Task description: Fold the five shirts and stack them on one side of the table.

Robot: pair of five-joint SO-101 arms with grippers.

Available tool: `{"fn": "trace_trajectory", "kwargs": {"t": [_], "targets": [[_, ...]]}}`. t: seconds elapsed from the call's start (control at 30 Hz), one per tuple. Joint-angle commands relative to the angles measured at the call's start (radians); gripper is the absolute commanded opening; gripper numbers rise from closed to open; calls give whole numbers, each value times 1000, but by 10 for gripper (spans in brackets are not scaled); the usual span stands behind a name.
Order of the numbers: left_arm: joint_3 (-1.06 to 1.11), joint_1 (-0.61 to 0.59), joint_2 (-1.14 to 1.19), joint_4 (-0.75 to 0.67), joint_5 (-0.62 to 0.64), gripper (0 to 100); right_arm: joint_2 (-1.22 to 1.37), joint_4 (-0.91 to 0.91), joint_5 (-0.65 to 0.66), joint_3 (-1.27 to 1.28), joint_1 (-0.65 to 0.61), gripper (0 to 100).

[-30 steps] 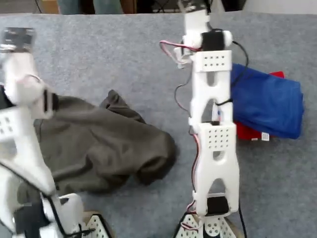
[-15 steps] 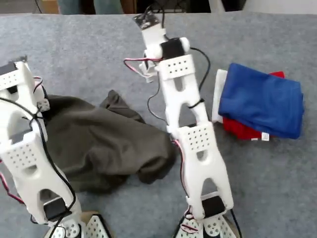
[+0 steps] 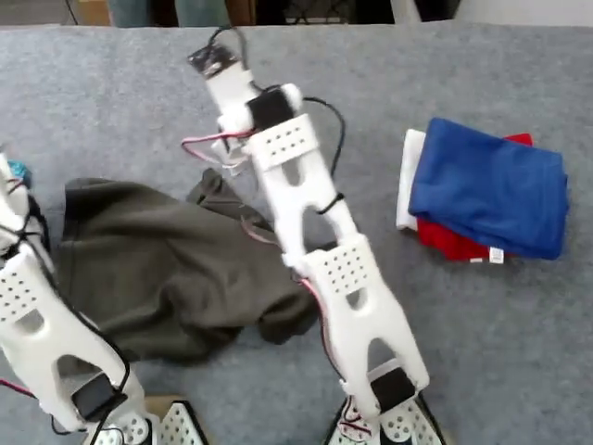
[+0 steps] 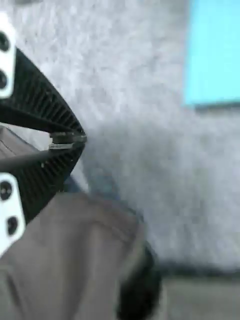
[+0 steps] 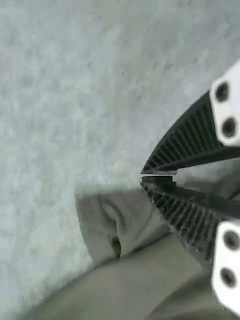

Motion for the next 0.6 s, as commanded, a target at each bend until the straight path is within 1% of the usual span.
{"fn": "trace_trajectory", "kwargs": {"t": [0.0,0.1,0.2,0.33,0.4,0.47,0.5,0.57], "targets": [[87,-44,-95,12,-64,28,35,-32,2,-41,-55,16],[139,-44,-161,12,-78,29,99,-40,2,-47,-84,17],[139,-10,-245,12,-52,30,140,-48,-6,-48,-101,78],[133,67,-353,11,74,43,151,-60,-57,-45,-103,201],[108,105,-367,9,144,109,153,-60,-57,-41,-104,238],[65,137,-342,8,218,201,159,-55,-57,-39,-104,234],[41,148,-324,8,255,227,166,-54,-57,-39,-104,221],[-4,173,-269,-14,311,220,185,-52,-57,-41,-104,172]]}}
